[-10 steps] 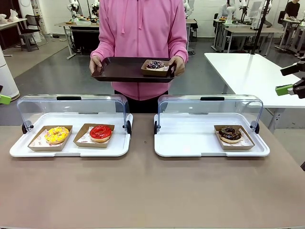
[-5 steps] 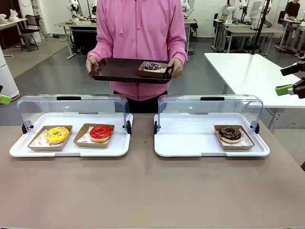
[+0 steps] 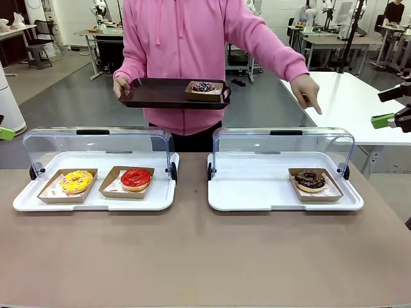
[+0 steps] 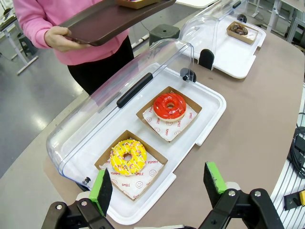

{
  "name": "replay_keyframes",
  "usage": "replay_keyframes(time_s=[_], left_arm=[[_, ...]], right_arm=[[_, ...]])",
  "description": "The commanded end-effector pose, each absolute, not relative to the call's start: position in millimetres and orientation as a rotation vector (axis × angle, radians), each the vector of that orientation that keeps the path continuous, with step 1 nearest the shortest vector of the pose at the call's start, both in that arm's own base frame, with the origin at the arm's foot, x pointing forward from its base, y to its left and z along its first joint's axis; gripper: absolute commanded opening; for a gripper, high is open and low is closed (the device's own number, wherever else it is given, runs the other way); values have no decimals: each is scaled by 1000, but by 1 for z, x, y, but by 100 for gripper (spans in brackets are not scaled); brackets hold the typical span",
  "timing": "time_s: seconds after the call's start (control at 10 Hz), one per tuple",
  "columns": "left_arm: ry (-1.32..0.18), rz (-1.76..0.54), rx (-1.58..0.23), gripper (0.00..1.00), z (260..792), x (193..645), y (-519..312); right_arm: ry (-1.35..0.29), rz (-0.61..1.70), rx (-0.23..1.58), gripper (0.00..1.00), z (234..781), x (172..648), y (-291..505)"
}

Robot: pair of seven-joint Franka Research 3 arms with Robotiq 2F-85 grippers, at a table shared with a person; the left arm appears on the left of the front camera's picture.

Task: Provide the desired donut to the person.
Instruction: Pick up and lift the Paper togo box containing the Donut pointed at by the person.

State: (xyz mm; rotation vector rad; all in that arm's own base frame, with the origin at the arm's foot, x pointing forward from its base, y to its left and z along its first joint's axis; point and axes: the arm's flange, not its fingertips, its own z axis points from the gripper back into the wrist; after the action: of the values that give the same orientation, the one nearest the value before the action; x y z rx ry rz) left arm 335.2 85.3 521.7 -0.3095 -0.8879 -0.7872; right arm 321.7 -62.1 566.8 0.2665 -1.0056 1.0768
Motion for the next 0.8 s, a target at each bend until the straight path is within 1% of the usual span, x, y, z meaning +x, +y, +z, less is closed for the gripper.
replay_keyframes(time_s=[0.0, 0.7], left_arm=[[-892, -784, -321, 100, 521, 336, 86], [-892, -784, -321, 100, 521, 336, 86]], right_arm=[[-1006, 1081, 272, 100, 567, 321, -62], [-1006, 1081, 272, 100, 567, 321, -62]])
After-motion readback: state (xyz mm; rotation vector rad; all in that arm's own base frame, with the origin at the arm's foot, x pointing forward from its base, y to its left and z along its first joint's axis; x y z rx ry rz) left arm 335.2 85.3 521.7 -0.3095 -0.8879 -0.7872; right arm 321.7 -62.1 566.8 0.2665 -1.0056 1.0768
